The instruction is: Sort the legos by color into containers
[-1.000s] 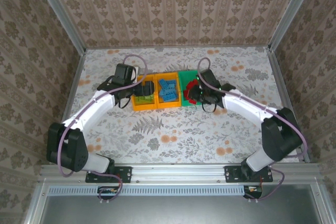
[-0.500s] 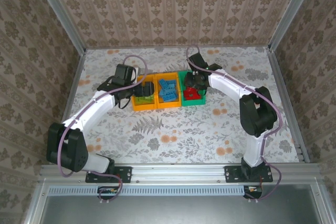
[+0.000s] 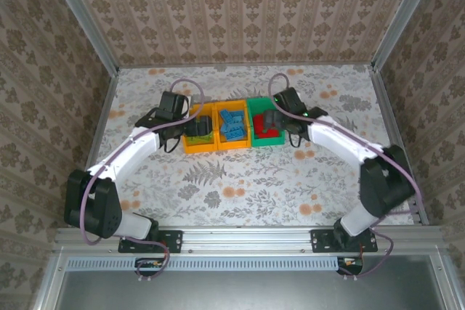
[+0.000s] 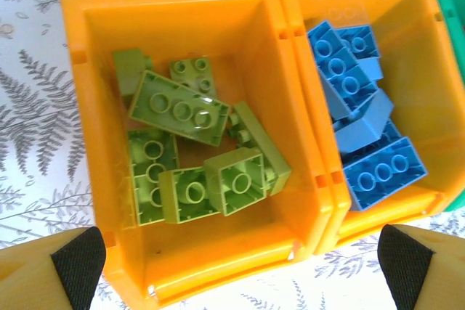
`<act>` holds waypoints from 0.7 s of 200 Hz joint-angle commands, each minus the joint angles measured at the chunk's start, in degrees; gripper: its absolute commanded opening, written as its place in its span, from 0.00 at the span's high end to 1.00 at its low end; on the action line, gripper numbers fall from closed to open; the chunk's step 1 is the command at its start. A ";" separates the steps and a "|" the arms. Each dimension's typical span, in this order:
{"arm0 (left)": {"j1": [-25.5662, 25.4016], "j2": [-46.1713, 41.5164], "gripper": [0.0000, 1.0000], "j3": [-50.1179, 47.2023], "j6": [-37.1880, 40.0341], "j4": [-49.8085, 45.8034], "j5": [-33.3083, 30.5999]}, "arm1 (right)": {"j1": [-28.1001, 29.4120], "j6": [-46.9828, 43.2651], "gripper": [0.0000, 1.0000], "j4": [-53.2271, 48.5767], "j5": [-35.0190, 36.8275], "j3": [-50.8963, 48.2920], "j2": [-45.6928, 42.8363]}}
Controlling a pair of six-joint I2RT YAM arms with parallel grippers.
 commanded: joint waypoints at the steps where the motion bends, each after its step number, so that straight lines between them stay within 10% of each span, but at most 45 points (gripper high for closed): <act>1: -0.02 -3.31 0.00 -1.80 1.83 -0.12 -5.41 | -0.63 -11.92 0.00 10.89 16.38 -10.39 -10.38; 47: 0.02 -6.40 0.00 -4.97 2.84 0.07 -27.11 | -11.69 -23.04 0.01 41.97 16.90 -33.05 -17.39; 140: 0.02 -16.34 0.00 -17.11 9.65 11.00 -48.37 | -18.94 -22.47 0.00 58.27 11.13 -32.75 -0.90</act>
